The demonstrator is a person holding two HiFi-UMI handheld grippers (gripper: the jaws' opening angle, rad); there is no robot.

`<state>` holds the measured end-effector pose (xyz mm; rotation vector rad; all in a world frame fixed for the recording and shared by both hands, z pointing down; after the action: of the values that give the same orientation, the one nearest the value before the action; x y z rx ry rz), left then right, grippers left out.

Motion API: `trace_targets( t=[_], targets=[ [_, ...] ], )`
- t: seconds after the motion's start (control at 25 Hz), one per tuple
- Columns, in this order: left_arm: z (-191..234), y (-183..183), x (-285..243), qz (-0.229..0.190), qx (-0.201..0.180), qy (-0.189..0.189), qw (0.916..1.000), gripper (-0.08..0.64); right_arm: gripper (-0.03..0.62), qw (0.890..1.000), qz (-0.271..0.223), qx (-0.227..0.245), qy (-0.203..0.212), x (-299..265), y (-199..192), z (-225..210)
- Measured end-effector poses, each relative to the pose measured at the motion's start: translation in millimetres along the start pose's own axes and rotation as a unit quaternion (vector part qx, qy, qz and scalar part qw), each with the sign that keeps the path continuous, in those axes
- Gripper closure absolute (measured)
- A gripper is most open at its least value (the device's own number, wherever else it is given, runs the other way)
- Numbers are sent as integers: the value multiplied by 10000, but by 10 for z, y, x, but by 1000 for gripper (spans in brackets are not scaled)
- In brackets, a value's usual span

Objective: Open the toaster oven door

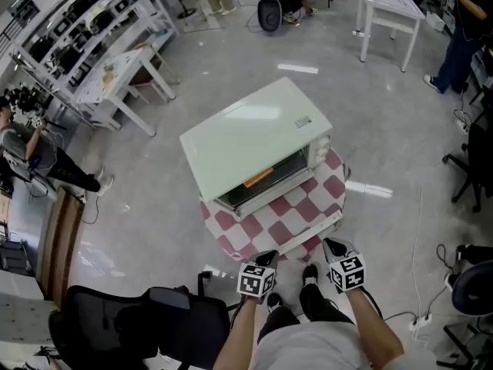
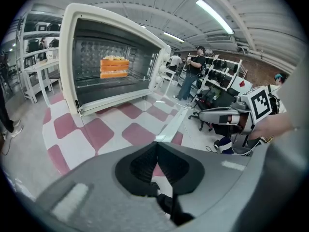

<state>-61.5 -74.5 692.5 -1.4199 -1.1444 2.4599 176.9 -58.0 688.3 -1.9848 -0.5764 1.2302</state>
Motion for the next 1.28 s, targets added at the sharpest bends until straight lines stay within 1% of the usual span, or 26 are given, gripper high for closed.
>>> trace_targets(
  t=[0.16,0.28,0.52,0.64,0.72,0.88,1.08,1.16,1.28],
  targets=[
    [-35,34,123,-120,-146,-104,9998,557,594,9994,-99,-223,-263,124,-14,92],
    [-66,37,277,-256,-139,-124,9995,557,594,9977,-220,-389,-500,233,-6,215],
    [-121,32,689,-598,-215,-190,9978,557,594,9939,-503,-659,-726,428,-7,607],
    [-147,8,959,-802,-240,-227,9962,558,594,9908,-660,-773,-896,529,-29,879],
    [-156,-38,1143,-925,-260,-256,9950,557,594,9898,-734,-779,-944,586,-45,1083],
    [-161,-162,1437,-1187,-257,-340,9920,558,594,9894,-879,-729,-899,691,-68,1456],
    [-188,-371,1646,-1386,-306,-472,9888,558,594,9906,-935,-553,-833,794,-252,1816],
    [-177,-440,1687,-1414,-333,-511,9881,558,594,9914,-900,-482,-814,795,-330,1928],
    [-231,-518,1706,-1390,-426,-666,9871,557,594,9908,-891,-464,-912,868,-430,2038]
  ],
)
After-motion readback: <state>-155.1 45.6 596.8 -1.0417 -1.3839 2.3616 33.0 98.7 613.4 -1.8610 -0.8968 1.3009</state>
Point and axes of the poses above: the fingertips, and each gripper's own axes: x backward along the fingers, z to its left, y out of its top, the point moved 8 cm from there along x, backward along the fingers, and after that the axes turned 2 degrees about -x, right-handed, at the moved point
